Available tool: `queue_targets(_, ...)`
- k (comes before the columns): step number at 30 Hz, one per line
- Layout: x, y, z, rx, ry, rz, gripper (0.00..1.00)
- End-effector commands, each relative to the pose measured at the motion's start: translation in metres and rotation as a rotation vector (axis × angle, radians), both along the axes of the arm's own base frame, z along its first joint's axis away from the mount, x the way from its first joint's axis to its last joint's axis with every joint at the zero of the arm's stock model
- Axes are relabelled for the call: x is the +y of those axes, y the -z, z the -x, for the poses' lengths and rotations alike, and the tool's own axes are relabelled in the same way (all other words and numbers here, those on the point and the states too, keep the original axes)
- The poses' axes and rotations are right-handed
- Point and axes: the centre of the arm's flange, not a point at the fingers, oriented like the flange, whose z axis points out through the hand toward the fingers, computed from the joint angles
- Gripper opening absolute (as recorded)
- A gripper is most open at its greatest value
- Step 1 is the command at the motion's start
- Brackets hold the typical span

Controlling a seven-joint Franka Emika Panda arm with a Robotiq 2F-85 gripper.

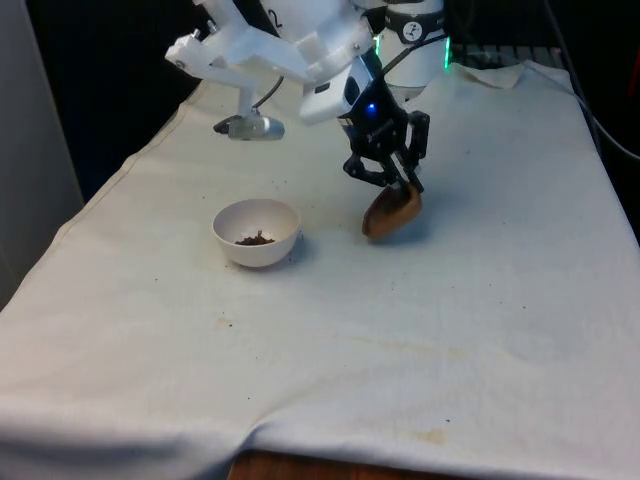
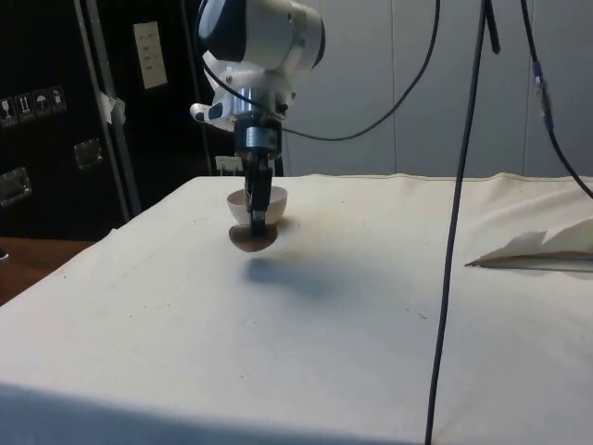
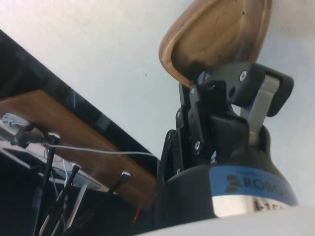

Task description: Pour the coffee beans from the cup into the bowl.

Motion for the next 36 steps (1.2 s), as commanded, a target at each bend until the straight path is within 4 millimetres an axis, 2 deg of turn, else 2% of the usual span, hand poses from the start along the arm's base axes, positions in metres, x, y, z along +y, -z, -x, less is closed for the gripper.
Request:
queue_targets(1,0.001,-0.002,0.001,-0.012,0.003,0.018,0.02)
queue_targets(36,0.042,-0.004,0.01,-0.113,-0.021,0.191,0.02)
